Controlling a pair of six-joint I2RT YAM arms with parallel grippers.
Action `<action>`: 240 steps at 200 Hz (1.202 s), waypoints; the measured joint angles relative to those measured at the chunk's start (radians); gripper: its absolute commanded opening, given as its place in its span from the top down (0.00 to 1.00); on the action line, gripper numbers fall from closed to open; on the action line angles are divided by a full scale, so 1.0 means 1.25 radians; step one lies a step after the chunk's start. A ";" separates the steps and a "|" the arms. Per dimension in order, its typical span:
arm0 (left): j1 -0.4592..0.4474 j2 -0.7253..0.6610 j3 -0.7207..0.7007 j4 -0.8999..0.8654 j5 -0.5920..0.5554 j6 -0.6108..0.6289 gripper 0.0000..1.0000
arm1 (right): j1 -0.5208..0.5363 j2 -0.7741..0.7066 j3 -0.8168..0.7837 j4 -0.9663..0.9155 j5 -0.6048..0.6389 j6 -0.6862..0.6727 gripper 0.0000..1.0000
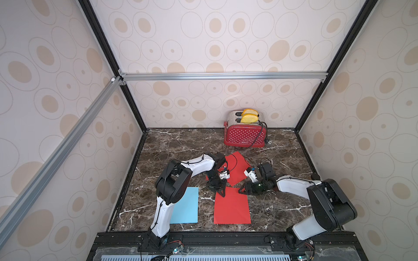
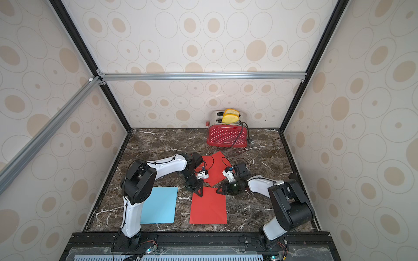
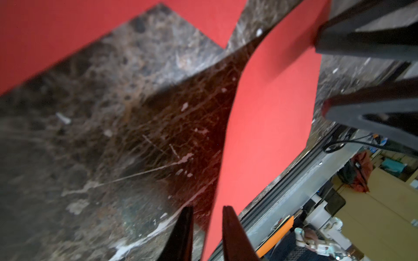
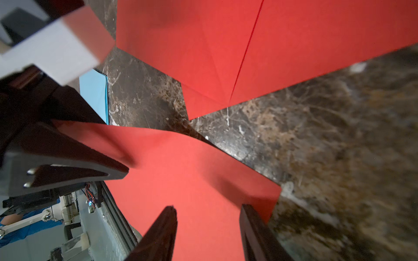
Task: Sort the scattered colored papers by color
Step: Place the colored paper at the center of the board, then pick up the colored paper from the center of the board.
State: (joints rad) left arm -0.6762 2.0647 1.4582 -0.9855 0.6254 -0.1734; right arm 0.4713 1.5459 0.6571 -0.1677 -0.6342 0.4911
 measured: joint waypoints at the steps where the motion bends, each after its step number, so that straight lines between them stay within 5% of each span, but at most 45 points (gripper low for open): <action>1: 0.000 0.000 0.000 0.000 -0.002 0.000 0.68 | 0.000 0.000 0.000 0.000 0.000 0.000 0.48; 79: 0.001 -0.034 0.043 -0.039 -0.147 0.030 0.60 | 0.000 0.001 0.003 -0.005 0.001 -0.002 0.48; 151: 0.010 -0.223 0.029 0.045 -0.390 0.026 0.53 | 0.001 -0.016 0.027 -0.089 0.031 -0.002 0.44; 191: 0.018 -0.375 -0.068 0.184 -0.524 -0.007 0.45 | 0.001 -0.074 0.063 -0.180 0.040 0.002 0.38; 240: 0.074 -0.417 -0.287 0.369 -0.468 -0.132 0.46 | 0.001 -0.080 0.256 -0.241 0.070 -0.039 0.35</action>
State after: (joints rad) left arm -0.5831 1.5429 1.0992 -0.5243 0.0399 -0.3382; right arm 0.4728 1.4460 0.9771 -0.4690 -0.5468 0.4423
